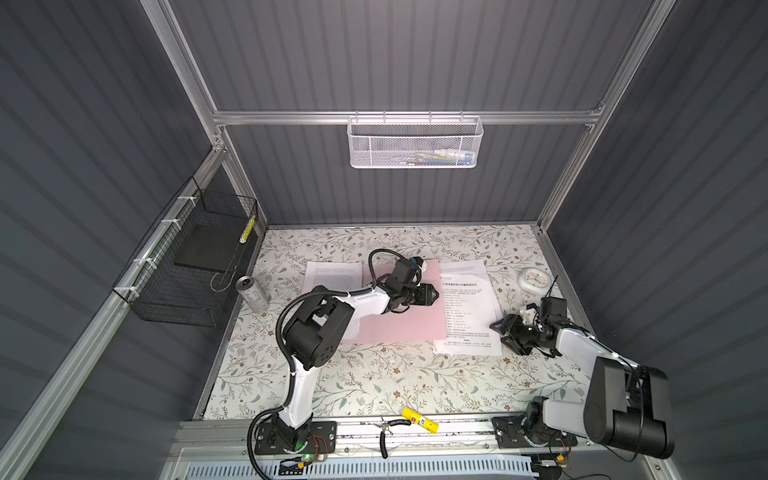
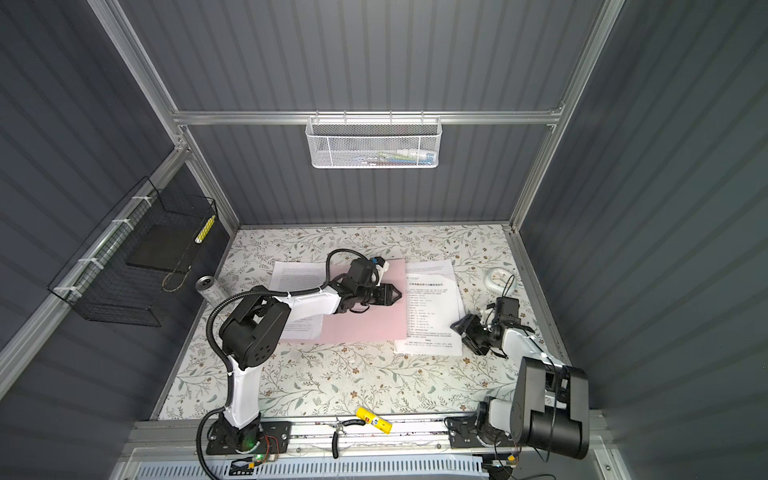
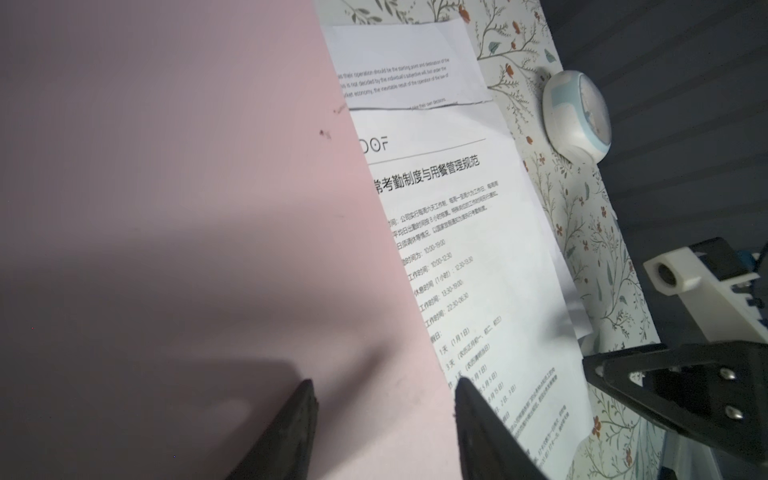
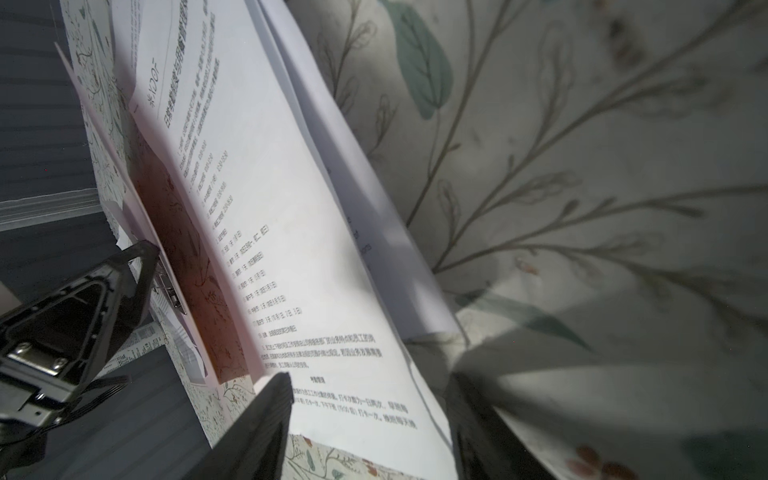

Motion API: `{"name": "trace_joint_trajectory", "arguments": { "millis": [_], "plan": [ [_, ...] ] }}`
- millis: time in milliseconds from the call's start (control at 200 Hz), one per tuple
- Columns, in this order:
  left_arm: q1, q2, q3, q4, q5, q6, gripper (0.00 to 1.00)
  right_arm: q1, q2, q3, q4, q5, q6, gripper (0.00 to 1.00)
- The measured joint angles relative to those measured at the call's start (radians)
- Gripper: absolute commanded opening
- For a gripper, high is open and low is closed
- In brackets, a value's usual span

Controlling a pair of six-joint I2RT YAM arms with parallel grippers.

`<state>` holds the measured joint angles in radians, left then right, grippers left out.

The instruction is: Put the files into the folder

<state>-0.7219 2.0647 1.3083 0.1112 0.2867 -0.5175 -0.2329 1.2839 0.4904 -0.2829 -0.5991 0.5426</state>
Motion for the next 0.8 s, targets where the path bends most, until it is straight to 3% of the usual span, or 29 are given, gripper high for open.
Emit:
{"name": "trace_joint_trajectory", "arguments": {
  "millis": [801],
  "plan": [
    [-0.004, 0.055, 0.010, 0.018, 0.022, -0.014, 0.51, 0.022, 0.073, -0.015, 0.106, -0.106, 0.056, 0.54]
  ]
}}
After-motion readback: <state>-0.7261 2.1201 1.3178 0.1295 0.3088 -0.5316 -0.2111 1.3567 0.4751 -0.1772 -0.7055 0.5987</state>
